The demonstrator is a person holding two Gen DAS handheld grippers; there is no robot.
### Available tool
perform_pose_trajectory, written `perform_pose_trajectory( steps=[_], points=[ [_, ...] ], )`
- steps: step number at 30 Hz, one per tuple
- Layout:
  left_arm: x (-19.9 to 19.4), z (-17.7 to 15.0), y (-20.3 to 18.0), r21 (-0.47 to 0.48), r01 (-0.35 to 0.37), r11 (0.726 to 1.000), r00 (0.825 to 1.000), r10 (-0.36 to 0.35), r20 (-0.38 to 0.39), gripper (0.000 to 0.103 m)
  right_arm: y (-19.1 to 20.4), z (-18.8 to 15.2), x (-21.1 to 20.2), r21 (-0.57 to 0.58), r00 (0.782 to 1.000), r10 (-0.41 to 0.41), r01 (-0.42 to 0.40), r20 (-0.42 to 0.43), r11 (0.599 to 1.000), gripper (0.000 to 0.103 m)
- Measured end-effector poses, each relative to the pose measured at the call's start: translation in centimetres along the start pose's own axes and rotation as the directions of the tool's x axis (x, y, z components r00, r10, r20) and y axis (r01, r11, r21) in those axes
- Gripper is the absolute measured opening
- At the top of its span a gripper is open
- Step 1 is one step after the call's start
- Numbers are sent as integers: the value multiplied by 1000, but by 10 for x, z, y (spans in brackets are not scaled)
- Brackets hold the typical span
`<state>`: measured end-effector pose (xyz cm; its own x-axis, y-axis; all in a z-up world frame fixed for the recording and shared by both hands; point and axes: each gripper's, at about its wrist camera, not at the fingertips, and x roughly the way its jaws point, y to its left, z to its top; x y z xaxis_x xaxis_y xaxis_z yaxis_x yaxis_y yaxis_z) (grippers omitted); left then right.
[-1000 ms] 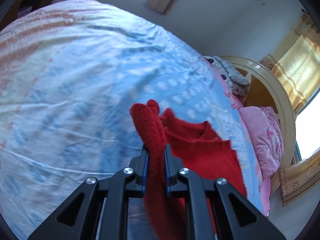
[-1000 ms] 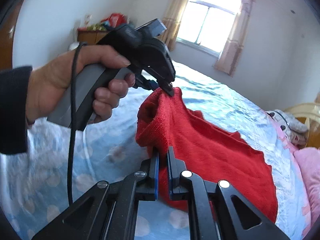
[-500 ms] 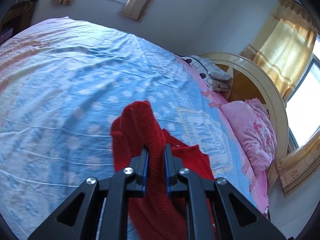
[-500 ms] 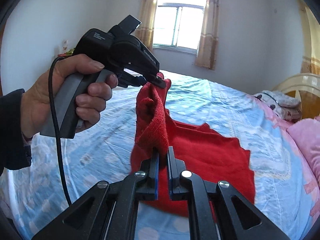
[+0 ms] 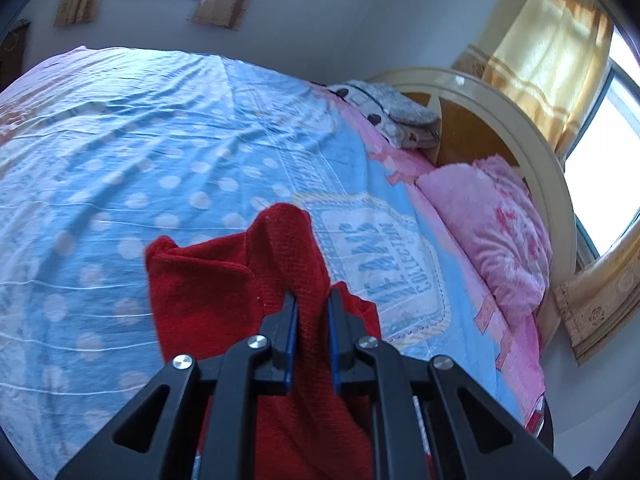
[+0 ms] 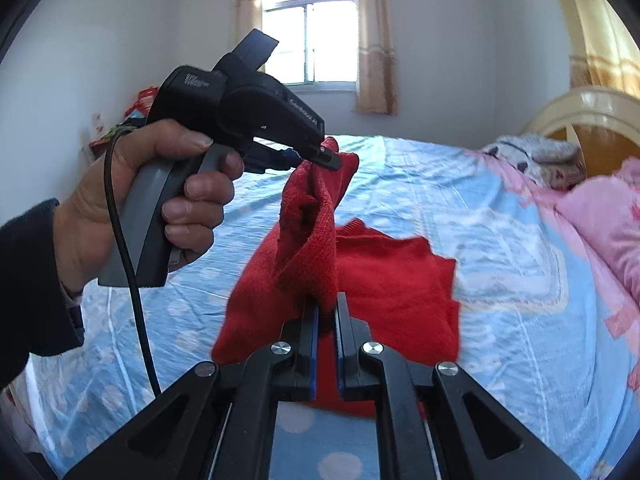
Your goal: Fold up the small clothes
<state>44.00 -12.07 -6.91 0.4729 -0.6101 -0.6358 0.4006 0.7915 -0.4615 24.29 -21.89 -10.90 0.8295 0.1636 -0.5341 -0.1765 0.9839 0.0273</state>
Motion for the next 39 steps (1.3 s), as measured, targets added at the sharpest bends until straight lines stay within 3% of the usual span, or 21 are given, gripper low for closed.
perform_pose_trajectory(
  steps=[9,24,27,28,32,34,36,39],
  points=[
    [61,-18,-44,112,-16,994,994,28,-109,14,-49,-25,3,150,996,2,11,-85,989,5],
    [105,-36,-87,255,-71,964,984,110,-142,14,-83,-53,12,345,978,109,-42,-177,938,5],
    [104,-40,-91,285,-88,955,983,129,-130,17,-89,-57,14,375,973,129,-49,-190,926,5],
    [101,-41,-92,295,-94,951,983,135,-122,23,-89,-58,15,379,972,131,-49,-194,924,5],
    [78,-42,-99,336,-96,937,991,123,-59,26,-90,-60,18,378,970,128,-42,-206,925,5],
    [66,-42,-100,349,-102,932,992,121,-34,35,-90,-61,18,381,969,129,-41,-209,924,5],
    [55,-43,-93,332,-105,937,993,117,-16,41,-91,-62,19,386,968,133,-41,-214,921,5],
    [43,-49,-76,297,-112,948,992,122,-15,41,-91,-64,21,395,966,140,-43,-218,918,5]
  ],
)
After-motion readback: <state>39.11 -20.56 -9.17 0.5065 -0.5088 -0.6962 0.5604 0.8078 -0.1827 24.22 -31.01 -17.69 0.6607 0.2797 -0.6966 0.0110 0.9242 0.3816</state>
